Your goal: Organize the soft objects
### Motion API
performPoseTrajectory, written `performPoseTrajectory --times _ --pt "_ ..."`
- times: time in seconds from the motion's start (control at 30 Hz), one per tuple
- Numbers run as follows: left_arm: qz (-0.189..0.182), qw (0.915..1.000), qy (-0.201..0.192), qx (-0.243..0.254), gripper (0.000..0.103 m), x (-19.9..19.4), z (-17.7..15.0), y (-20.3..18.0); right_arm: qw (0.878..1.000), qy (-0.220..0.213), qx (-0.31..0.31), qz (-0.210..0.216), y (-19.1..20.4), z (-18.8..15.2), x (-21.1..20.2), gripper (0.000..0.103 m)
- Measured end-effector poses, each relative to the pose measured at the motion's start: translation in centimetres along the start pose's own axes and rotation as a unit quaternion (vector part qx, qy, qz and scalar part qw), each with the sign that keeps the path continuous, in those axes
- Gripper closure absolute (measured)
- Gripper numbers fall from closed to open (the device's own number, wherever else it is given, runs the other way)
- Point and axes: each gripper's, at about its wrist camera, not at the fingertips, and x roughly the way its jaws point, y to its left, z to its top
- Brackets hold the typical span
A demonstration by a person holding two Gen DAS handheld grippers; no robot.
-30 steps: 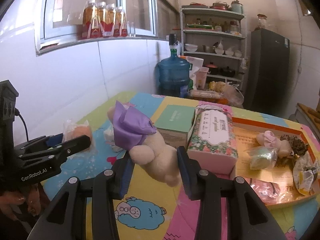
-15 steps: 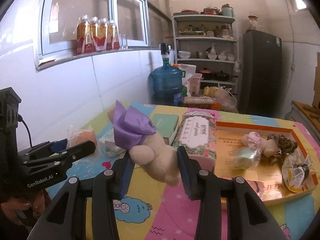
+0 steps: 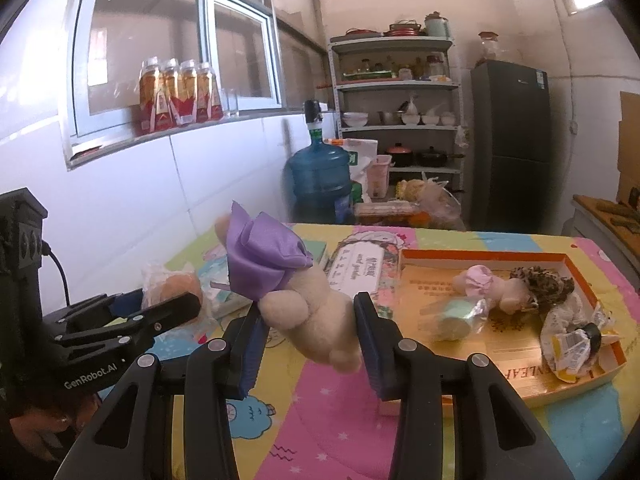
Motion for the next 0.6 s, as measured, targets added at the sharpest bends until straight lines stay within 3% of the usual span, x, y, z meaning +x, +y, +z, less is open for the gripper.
performPoseTrajectory --times 0.6 --pt "-0.02 0.9997 0.006 0.016 0.052 2.1 0.6 -4.3 0.999 -0.012 0.029 -0.017 -4.0 -0.2 -1.7 0.059"
